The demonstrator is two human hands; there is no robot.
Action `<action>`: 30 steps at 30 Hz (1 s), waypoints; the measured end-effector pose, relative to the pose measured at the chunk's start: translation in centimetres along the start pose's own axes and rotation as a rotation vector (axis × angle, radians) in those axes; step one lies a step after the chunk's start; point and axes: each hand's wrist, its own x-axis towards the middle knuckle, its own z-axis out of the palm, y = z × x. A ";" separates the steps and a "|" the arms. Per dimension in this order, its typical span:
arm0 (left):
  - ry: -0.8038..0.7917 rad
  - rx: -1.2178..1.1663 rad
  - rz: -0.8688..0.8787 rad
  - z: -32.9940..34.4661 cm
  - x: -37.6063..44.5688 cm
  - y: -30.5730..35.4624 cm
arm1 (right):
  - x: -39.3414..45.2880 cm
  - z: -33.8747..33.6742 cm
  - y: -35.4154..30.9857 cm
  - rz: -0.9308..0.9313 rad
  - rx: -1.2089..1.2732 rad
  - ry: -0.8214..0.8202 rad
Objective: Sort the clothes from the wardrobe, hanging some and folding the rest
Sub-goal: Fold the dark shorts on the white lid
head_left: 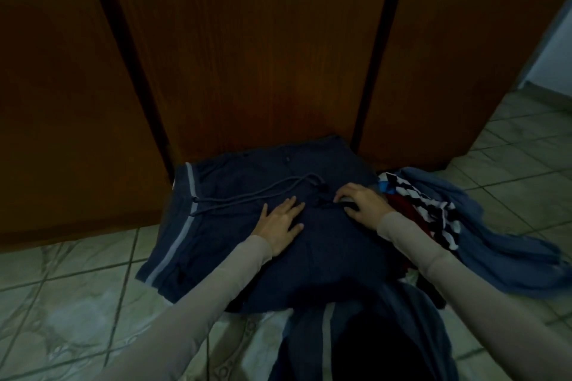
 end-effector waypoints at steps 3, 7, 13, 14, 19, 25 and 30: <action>-0.032 0.037 0.029 0.1 -0.7 0.5 | -1.4 -0.2 -0.8 -0.026 -0.014 0.007; -0.119 0.008 0.068 0.6 -2.5 0.7 | -3.1 0.6 -3.3 -0.130 -0.007 -0.074; -0.276 0.079 0.118 0.1 -5.5 -0.5 | -3.8 2.4 -5.9 -0.163 0.000 -0.198; -0.302 0.156 0.131 0.1 -5.9 -0.6 | -3.9 2.4 -6.1 -0.160 0.028 -0.212; -0.343 0.307 0.125 0.1 -6.8 -0.3 | -4.2 2.3 -6.1 -0.135 0.096 -0.267; -0.221 -0.008 0.170 -2.4 -5.8 0.0 | -4.2 1.8 -6.2 -0.052 0.213 -0.284; -0.155 -0.242 0.058 -5.0 -4.6 -1.4 | -3.7 0.7 -7.2 0.036 0.357 -0.206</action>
